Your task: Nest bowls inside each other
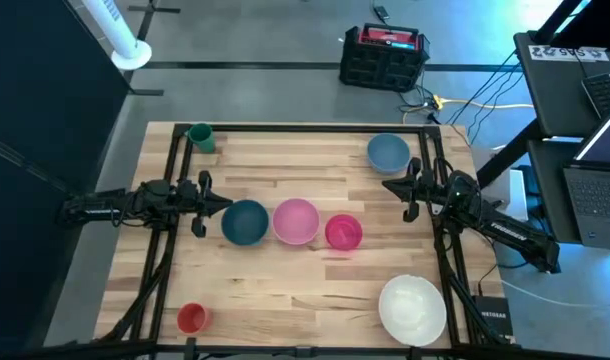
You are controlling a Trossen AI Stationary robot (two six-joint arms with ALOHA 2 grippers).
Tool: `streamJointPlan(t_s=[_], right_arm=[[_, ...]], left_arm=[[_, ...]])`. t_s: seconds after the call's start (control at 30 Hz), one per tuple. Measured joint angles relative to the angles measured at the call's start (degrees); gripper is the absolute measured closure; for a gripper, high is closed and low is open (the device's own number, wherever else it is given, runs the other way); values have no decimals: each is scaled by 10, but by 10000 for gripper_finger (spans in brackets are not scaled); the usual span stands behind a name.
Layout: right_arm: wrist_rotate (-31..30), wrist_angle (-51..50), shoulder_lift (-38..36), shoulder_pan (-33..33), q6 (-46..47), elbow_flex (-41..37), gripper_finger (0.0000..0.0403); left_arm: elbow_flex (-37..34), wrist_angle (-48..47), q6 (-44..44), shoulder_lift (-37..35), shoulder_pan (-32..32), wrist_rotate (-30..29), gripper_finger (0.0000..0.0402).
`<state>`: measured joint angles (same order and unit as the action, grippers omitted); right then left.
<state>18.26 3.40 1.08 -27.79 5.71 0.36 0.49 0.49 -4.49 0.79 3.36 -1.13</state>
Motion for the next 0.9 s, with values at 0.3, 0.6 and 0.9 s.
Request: streamJointPlan(t_s=[0.3,0.6,0.9], right_arm=[[0,0,0,0,0,0,402],[-12,-1,0,0,0,0,402],[-37,-5,0,0,81,0,402]], left_arm=[[0,0,0,0,0,0,402],[0,3,-3,0,0,0,402],[0,4,-60,0,1,-2,402]])
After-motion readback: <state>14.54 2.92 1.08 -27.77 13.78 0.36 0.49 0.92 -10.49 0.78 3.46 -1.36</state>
